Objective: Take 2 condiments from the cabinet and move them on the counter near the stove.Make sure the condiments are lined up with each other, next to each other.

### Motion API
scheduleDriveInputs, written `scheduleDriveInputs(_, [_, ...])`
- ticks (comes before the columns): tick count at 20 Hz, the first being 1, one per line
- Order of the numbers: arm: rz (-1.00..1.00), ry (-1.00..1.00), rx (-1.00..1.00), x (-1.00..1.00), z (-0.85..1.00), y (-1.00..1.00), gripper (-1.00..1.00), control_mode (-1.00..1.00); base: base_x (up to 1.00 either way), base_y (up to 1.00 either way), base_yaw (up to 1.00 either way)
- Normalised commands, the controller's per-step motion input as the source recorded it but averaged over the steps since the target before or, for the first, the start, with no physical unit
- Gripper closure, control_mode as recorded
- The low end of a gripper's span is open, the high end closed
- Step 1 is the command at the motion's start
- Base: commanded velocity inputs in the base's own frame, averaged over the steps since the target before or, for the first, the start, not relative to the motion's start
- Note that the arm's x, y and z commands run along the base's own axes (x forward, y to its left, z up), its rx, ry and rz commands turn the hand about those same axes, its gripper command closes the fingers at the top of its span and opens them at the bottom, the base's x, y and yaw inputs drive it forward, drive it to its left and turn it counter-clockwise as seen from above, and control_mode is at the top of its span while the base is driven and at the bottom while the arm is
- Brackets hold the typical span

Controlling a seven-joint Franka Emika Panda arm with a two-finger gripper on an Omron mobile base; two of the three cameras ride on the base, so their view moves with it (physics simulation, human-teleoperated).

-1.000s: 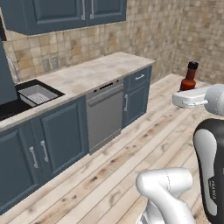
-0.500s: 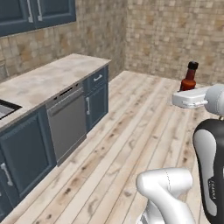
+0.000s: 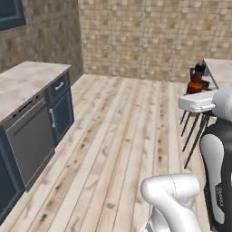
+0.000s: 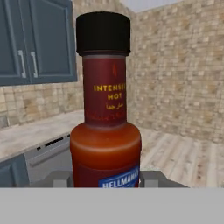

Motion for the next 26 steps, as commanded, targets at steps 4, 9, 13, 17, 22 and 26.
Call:
scheduleDriveInputs(4, [0.0,0.0,0.0,0.0,0.0,0.0,1.0,1.0,0.0,-0.08,-0.42])
scheduleDriveInputs(9, [0.0,0.0,0.0,0.0,0.0,0.0,1.0,1.0,0.05,-0.05,-0.4])
scheduleDriveInputs(13, [0.0,0.0,0.0,0.0,0.0,0.0,1.0,1.0,0.14,-0.11,-0.38])
scheduleDriveInputs(17, [0.0,0.0,0.0,0.0,0.0,0.0,1.0,1.0,0.25,-0.15,-0.36])
scheduleDriveInputs(22, [0.0,0.0,0.0,0.0,0.0,0.0,1.0,1.0,0.34,-0.38,-0.19])
scheduleDriveInputs(26, [0.0,0.0,0.0,0.0,0.0,0.0,1.0,1.0,0.17,-0.65,0.0])
